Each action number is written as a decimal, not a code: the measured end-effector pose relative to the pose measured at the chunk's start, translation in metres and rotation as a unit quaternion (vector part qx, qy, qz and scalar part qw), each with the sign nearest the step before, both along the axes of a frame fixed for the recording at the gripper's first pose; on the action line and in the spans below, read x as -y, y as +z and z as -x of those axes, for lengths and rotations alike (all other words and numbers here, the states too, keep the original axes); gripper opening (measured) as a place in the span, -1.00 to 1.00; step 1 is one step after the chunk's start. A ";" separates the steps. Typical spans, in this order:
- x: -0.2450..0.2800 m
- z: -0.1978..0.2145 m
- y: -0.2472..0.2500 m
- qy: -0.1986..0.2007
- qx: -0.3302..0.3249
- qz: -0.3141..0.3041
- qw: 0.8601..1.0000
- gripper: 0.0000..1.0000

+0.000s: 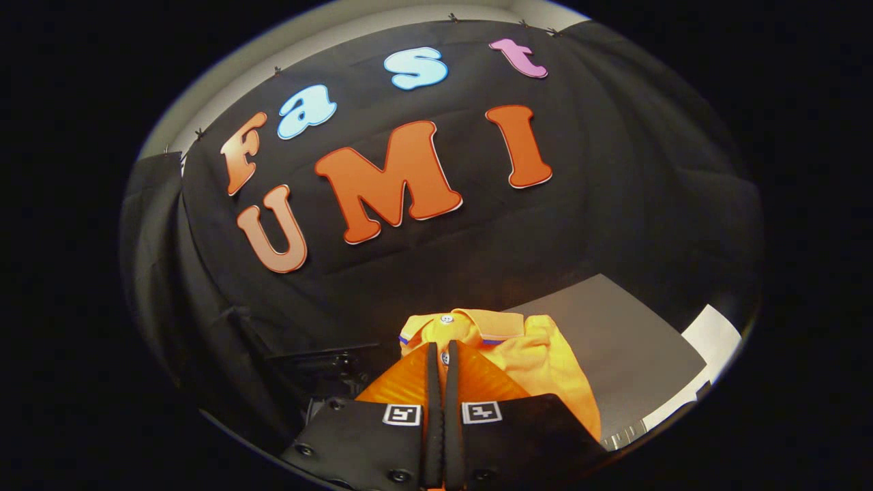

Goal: Put the clothes into the washing machine and then close the washing machine lid.

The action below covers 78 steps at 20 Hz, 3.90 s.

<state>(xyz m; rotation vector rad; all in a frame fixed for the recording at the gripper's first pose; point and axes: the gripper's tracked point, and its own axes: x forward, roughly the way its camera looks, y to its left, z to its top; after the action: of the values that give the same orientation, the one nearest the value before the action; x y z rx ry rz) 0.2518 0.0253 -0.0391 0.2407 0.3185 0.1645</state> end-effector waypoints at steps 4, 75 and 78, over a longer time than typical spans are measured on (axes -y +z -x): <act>-0.057 0.015 0.026 0.040 0.025 -0.008 0.999 -0.84; -0.321 -0.034 -0.318 0.090 -0.197 0.129 0.968 0.98; -0.327 -0.046 -0.258 0.092 -0.152 0.128 0.976 0.98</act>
<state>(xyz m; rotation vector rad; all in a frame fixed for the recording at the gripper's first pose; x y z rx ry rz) 0.2974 0.3527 -0.2972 -0.0213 0.6624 0.2671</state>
